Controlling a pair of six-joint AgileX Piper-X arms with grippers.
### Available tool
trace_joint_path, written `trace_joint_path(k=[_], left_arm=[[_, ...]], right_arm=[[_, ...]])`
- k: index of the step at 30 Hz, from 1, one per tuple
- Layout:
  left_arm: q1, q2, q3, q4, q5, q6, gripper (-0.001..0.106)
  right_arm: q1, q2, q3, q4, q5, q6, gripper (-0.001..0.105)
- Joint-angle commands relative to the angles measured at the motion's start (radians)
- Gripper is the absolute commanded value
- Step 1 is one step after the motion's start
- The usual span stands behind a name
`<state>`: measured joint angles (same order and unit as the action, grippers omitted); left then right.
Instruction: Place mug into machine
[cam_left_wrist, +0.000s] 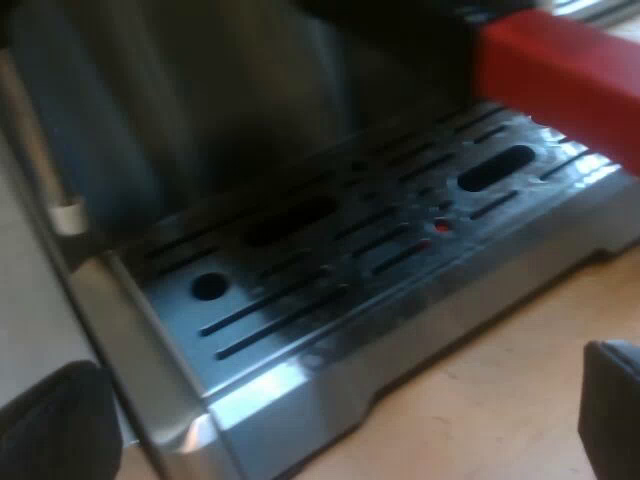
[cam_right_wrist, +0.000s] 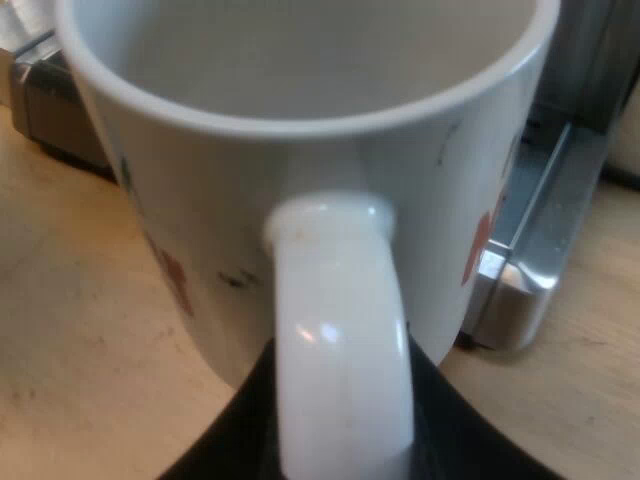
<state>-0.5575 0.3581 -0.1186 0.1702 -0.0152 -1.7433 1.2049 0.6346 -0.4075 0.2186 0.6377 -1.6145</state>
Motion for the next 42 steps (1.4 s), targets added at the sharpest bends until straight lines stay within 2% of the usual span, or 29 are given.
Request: trace_joint_path(k=[1,6,9,13,16,19,21,23,24,28,30,42], left_arm=[[0.031,-0.001,-0.003,-0.027,0.015,-0.002,0.094],[0.065,-0.001,-0.003,-0.027,0.043,-0.002,0.094],[0.067,-0.001,-0.003,-0.027,0.043,-0.002,0.094],[0.067,0.004,-0.003,-0.027,0.061,-0.002,0.093],[0.067,0.036,-0.003,-0.033,0.066,-0.002,0.083],[0.067,0.096,-0.003,-0.078,0.066,-0.002,0.061],[0.067,0.133,-0.003,-0.102,0.066,-0.002,0.054],[0.067,0.166,-0.003,-0.124,0.066,-0.002,0.054],[0.067,0.184,-0.003,-0.137,0.066,-0.002,0.054],[0.067,0.239,-0.003,-0.178,0.069,-0.002,0.054],[0.067,0.261,-0.003,-0.196,0.080,-0.002,0.054],[0.067,0.272,-0.003,-0.219,0.080,-0.002,0.054]], right_arm=[[0.001,0.073,-0.018,-0.162,0.035,0.014,0.000],[0.001,0.157,-0.018,-0.257,0.035,0.014,0.000],[-0.001,0.297,-0.027,-0.377,0.033,0.014,0.000],[-0.020,0.374,-0.057,-0.389,0.005,0.017,0.000],[-0.051,0.427,-0.084,-0.404,-0.028,0.017,0.000],[-0.079,0.469,-0.109,-0.427,-0.058,0.017,0.000],[-0.090,0.487,-0.117,-0.425,-0.082,0.017,0.000],[-0.092,0.490,-0.119,-0.425,-0.084,0.017,0.000],[-0.116,0.537,-0.139,-0.425,-0.128,0.017,0.000],[-0.145,0.580,-0.162,-0.451,-0.136,0.017,0.000],[-0.169,0.610,-0.179,-0.480,-0.182,0.005,0.000],[-0.225,0.697,-0.253,-0.500,-0.222,-0.005,0.000]])
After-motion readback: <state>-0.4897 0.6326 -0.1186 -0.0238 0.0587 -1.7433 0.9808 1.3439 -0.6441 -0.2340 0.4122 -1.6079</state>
